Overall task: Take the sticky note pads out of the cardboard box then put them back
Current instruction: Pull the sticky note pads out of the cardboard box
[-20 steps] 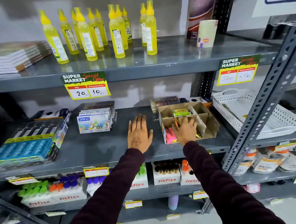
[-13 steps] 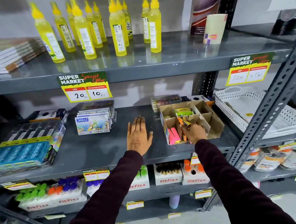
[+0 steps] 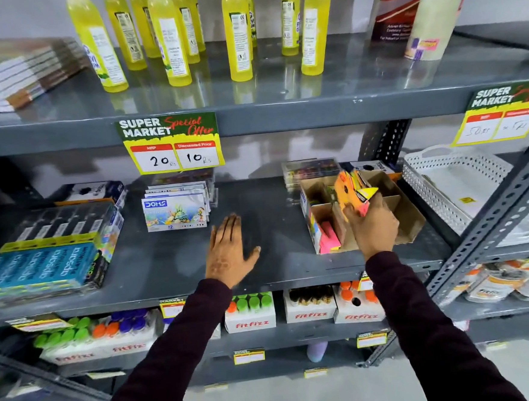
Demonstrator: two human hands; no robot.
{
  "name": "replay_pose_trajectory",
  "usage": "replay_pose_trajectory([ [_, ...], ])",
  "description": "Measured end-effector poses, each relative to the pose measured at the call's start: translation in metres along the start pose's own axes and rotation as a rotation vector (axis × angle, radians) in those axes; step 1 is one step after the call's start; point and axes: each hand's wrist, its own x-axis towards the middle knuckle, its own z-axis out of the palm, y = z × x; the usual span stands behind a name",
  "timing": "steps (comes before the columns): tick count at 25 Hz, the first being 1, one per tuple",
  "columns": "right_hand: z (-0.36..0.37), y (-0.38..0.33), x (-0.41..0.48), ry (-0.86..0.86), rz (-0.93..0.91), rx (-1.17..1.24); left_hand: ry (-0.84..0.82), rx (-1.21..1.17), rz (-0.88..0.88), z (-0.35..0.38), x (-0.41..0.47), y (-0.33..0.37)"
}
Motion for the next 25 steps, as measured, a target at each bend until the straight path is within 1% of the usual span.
replay_pose_trajectory([
  [1, 0.002, -0.013, -0.006, -0.029, 0.006, 0.178, -0.027, -0.008, 0.0, 0.002, -0.006, -0.008],
  [2, 0.006, -0.026, -0.014, -0.121, 0.059, 0.348, -0.055, -0.01, -0.004, 0.004, -0.012, -0.014],
  [3, 0.016, -0.036, -0.024, -0.252, 0.163, 0.54, -0.094, -0.006, -0.012, 0.006, -0.019, -0.02],
  [4, 0.028, -0.044, -0.038, -0.396, 0.314, 0.726, -0.142, 0.006, -0.017, 0.009, -0.024, -0.027],
  [5, 0.042, -0.048, -0.051, -0.512, 0.466, 0.848, -0.199, 0.023, -0.024, 0.012, -0.03, -0.034],
  [6, 0.055, -0.05, -0.064, -0.566, 0.579, 0.884, -0.252, 0.043, -0.035, 0.015, -0.035, -0.041],
  [7, 0.066, -0.05, -0.072, -0.566, 0.647, 0.882, -0.293, 0.065, -0.046, 0.018, -0.04, -0.048],
  [8, 0.075, -0.05, -0.078, -0.524, 0.68, 0.865, -0.325, 0.085, -0.05, 0.021, -0.044, -0.055],
  [10, 0.085, -0.049, -0.083, -0.403, 0.645, 0.794, -0.371, 0.098, -0.05, 0.027, -0.051, -0.065],
  [13, 0.085, -0.049, -0.1, -0.306, 0.507, 0.562, -0.344, 0.131, -0.018, 0.032, -0.057, -0.071],
  [14, 0.084, -0.049, -0.111, -0.286, 0.438, 0.486, -0.331, 0.143, -0.007, 0.034, -0.057, -0.072],
  [16, 0.083, -0.053, -0.127, -0.254, 0.241, 0.368, -0.324, 0.165, -0.005, 0.035, -0.055, -0.073],
  [17, 0.084, -0.056, -0.126, -0.263, 0.136, 0.276, -0.321, 0.178, -0.009, 0.035, -0.055, -0.073],
  [19, 0.087, -0.062, -0.11, -0.306, -0.061, -0.032, -0.31, 0.177, -0.018, 0.036, -0.054, -0.072],
  [21, 0.09, -0.067, -0.086, -0.335, -0.207, -0.307, -0.299, 0.161, -0.022, 0.037, -0.055, -0.072],
  [23, 0.091, -0.071, -0.06, -0.412, -0.223, -0.461, -0.299, 0.135, -0.032, 0.038, -0.055, -0.073],
  [25, 0.092, -0.077, -0.039, -0.547, -0.166, -0.501, -0.299, 0.111, -0.05, 0.039, -0.054, -0.075],
])
